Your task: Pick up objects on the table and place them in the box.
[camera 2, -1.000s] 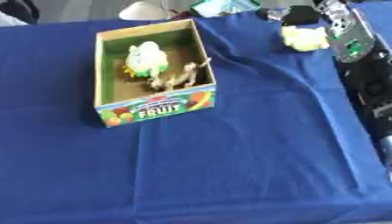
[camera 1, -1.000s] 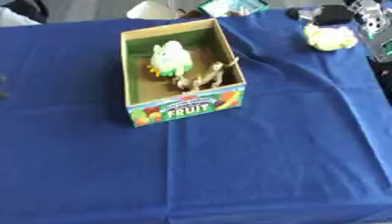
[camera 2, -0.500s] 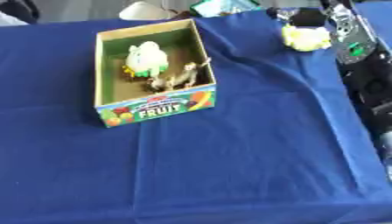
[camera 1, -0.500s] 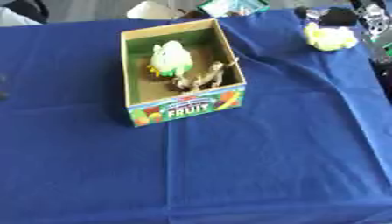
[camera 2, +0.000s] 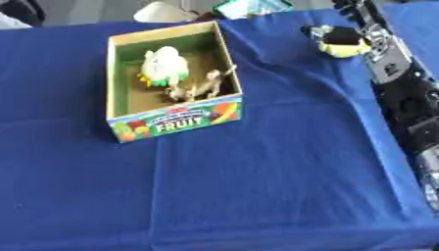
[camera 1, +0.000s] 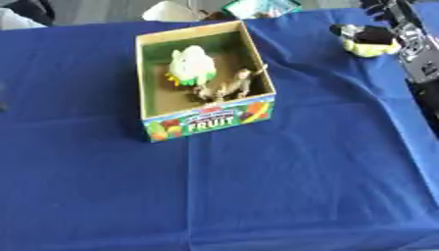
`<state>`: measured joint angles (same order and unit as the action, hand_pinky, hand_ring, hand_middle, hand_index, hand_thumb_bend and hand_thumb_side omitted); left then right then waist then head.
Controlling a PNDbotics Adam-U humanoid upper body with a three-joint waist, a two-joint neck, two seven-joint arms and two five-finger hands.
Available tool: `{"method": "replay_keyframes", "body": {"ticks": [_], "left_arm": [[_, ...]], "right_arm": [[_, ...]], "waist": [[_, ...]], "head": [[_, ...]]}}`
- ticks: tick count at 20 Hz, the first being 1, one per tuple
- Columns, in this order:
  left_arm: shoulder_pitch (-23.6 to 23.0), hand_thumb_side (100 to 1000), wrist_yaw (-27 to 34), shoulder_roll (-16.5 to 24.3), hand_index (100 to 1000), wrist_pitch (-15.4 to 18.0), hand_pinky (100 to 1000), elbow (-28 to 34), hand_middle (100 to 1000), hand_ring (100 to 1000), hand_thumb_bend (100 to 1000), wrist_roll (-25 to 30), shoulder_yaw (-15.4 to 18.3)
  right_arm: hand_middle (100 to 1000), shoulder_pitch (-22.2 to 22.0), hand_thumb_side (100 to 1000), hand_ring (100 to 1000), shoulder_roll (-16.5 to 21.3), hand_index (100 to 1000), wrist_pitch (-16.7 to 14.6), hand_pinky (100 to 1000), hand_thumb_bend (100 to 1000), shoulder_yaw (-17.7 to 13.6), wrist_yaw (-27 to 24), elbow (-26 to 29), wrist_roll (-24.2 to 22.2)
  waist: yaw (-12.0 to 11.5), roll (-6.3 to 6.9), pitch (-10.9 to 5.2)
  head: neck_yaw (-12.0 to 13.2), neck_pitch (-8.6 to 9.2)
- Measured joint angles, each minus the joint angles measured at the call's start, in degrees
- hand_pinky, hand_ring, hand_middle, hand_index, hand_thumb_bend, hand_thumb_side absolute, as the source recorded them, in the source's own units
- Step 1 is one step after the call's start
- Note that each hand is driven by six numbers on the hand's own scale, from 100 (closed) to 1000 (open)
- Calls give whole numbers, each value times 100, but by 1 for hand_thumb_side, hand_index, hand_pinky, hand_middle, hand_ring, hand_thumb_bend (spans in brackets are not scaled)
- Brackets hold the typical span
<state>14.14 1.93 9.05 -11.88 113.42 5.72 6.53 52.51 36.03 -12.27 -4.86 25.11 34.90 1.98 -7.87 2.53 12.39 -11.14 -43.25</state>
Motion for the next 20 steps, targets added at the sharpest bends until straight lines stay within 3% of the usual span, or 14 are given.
{"method": "replay_keyframes", "body": {"ticks": [12,20], "left_arm": [[0,614,-16,0,780,1,547,0,659,640,312,-1,1],[0,615,-44,0,780,1,547,0,659,640,312,-2,2]], "right_arm": [[780,-64,418,843,34,839,166,847,624,-8,126,-192,488],[785,-66,400,848,101,836,441,858,599,-7,786,-169,1211]], "waist": [[-1,3,2],[0,2,16]], "head": [[-2,0],[-1,0]]}}
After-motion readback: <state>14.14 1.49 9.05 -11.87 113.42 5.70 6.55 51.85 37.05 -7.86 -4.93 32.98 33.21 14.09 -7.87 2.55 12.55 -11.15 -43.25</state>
